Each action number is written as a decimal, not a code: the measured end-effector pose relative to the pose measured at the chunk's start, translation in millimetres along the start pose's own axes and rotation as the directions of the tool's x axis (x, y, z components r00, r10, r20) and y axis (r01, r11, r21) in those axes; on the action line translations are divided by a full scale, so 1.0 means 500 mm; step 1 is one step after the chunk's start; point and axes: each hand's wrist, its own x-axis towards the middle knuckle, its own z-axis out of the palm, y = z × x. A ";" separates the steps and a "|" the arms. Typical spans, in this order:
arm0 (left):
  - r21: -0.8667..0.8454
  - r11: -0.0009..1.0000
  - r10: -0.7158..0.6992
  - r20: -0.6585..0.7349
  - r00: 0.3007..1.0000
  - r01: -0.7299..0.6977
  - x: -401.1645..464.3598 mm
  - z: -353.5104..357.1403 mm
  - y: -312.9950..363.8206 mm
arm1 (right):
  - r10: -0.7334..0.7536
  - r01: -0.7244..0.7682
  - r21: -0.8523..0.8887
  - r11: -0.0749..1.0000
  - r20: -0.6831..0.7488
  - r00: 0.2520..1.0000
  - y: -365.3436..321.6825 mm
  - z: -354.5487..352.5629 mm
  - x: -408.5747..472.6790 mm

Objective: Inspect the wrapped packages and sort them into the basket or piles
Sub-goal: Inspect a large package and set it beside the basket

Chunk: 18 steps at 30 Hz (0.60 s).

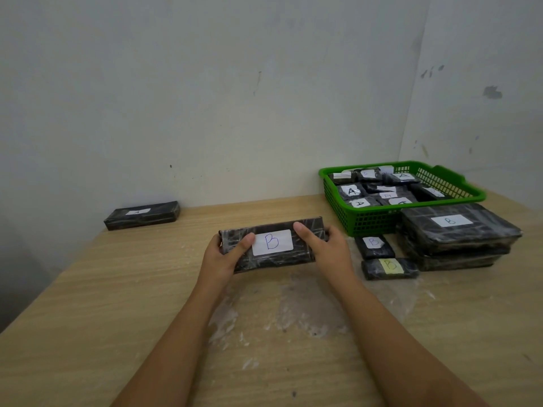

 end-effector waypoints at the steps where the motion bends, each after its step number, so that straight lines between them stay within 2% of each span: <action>1: -0.025 1.000 -0.009 0.016 1.000 0.009 0.001 0.000 0.002 | 0.000 0.000 0.025 1.000 0.005 1.000 0.000 -0.003 0.002; 4: -0.082 0.996 -0.020 0.045 0.999 0.024 0.002 -0.002 0.006 | 0.000 -0.004 0.091 0.996 0.041 0.999 -0.002 -0.008 0.005; 9: -0.126 0.992 -0.024 0.037 0.999 0.029 0.013 -0.021 0.011 | -0.004 -0.026 0.161 0.987 0.185 0.983 0.004 -0.013 0.017; 14: -0.138 0.990 -0.009 0.068 0.998 0.019 0.017 -0.033 0.019 | 0.001 -0.055 0.243 0.968 0.216 0.976 0.006 -0.012 0.019; 18: -0.167 0.986 -0.014 0.065 0.998 0.024 0.022 -0.048 0.024 | 0.007 -0.108 0.271 0.957 0.347 0.938 0.001 -0.013 0.015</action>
